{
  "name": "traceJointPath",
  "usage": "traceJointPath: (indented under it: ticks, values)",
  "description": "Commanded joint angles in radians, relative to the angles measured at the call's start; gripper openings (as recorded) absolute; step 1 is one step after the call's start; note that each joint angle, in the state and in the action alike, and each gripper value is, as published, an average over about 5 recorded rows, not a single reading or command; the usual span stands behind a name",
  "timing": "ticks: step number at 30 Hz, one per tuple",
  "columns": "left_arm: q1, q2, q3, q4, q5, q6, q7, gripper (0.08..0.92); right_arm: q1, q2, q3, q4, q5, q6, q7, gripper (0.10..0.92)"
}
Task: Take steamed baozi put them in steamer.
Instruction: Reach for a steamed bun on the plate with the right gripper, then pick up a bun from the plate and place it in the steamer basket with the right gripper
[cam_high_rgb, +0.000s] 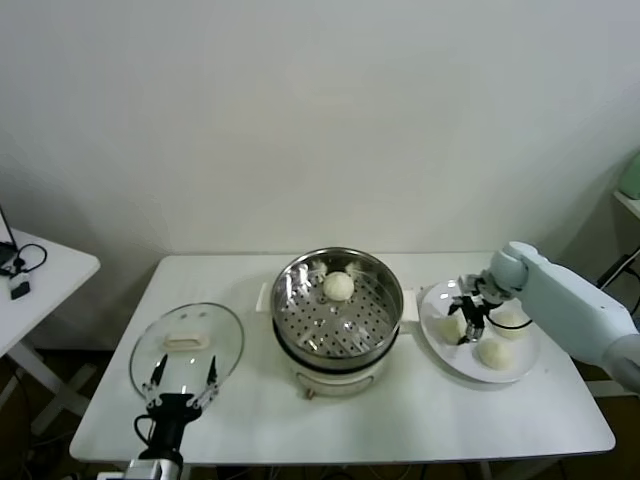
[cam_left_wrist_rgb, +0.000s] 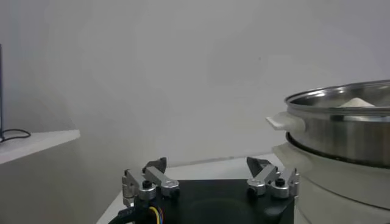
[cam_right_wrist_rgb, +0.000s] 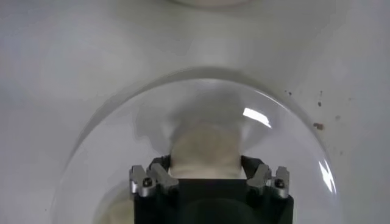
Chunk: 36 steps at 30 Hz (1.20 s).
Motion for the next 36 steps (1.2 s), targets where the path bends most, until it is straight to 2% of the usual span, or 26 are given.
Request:
traceJointPath:
  ticks: [1, 6, 10, 17, 21, 26, 36]
  values:
    - [0.001, 0.000, 0.000, 0.000, 0.000, 0.000, 0.000, 0.823, -0.005, 0.006, 0.012, -0.006, -0.008, 0.000, -0.001, 0.750]
    - [0.004, 0.000, -0.001, 0.000, 0.000, -0.002, 0.000, 0.823, 0.006, -0.004, 0.005, 0.004, 0.018, -0.004, -0.003, 0.736]
    - [0.005, -0.001, -0.003, -0.002, -0.002, -0.003, -0.001, 0.823, 0.061, -0.025, -0.053, 0.027, 0.097, -0.023, -0.004, 0.729]
    - [0.006, -0.002, -0.003, -0.012, -0.003, -0.002, -0.002, 0.823, 0.318, -0.061, -0.262, 0.065, 0.319, -0.067, -0.006, 0.721]
    - [0.008, 0.000, -0.002, -0.019, -0.003, -0.002, -0.002, 0.823, 0.508, -0.054, -0.417, 0.074, 0.498, -0.102, -0.009, 0.721]
    - [0.011, 0.002, 0.006, -0.024, 0.002, -0.002, -0.003, 0.823, 0.727, 0.003, -0.608, 0.084, 0.710, -0.133, -0.014, 0.723]
    - [0.014, 0.013, 0.022, -0.026, 0.026, 0.004, -0.018, 0.823, 0.849, 0.141, -0.719, 0.211, 0.961, -0.214, 0.022, 0.727]
